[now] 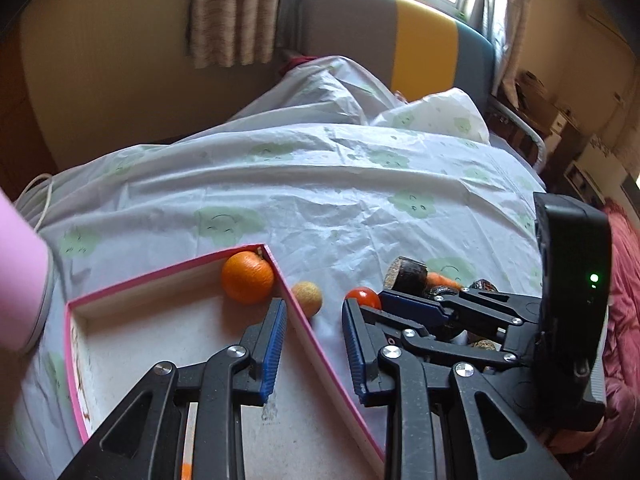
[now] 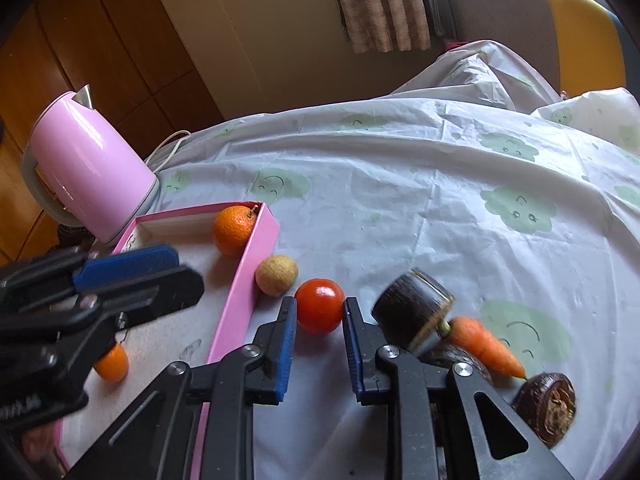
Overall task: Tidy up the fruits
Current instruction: 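Move the right gripper to the red cherry tomato while the left gripper approaches the produce, then grasp a small tan round fruit with the left gripper while the right gripper grasps the cherry tomato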
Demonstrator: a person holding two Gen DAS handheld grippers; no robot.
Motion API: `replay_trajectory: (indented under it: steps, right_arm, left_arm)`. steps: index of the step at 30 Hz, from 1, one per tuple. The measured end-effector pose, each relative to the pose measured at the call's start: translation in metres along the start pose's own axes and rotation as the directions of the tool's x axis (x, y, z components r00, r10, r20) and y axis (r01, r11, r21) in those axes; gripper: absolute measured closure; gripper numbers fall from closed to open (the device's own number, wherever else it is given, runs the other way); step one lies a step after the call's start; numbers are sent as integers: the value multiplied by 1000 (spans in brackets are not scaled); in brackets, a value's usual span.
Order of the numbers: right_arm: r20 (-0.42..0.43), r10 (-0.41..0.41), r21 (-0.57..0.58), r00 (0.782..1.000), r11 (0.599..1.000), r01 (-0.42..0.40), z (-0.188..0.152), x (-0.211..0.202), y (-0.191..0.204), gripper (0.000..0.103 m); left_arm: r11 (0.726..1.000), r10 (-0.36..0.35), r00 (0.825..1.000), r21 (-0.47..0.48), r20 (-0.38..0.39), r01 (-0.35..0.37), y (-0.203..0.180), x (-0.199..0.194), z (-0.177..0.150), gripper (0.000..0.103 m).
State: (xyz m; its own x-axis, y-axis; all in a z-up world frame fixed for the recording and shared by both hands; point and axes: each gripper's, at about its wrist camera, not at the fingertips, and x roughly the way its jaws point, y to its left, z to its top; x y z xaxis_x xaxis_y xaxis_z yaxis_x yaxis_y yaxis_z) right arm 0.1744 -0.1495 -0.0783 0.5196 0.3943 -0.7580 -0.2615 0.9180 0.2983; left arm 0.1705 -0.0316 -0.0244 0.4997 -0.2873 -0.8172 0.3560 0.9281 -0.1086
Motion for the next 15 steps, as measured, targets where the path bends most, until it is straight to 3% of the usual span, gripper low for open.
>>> replay_trajectory:
  steps: [6,9,15]
  right_arm:
    - [-5,-2,-1,1000,1000,2,-5,-10,-5,80]
    - [-2,0,-9,1000,1000,0,-8,-15,-5,80]
    - [8,-1,-7,1000,1000,1,-10,-19,-7,80]
  left_arm:
    - [996,-10,999,87,-41,13,-10,19,11,75]
    - [990,23,998,143,-63,-14,-14,31,15,75]
    - [974,27,985,225,-170,12,-15,53,28,72]
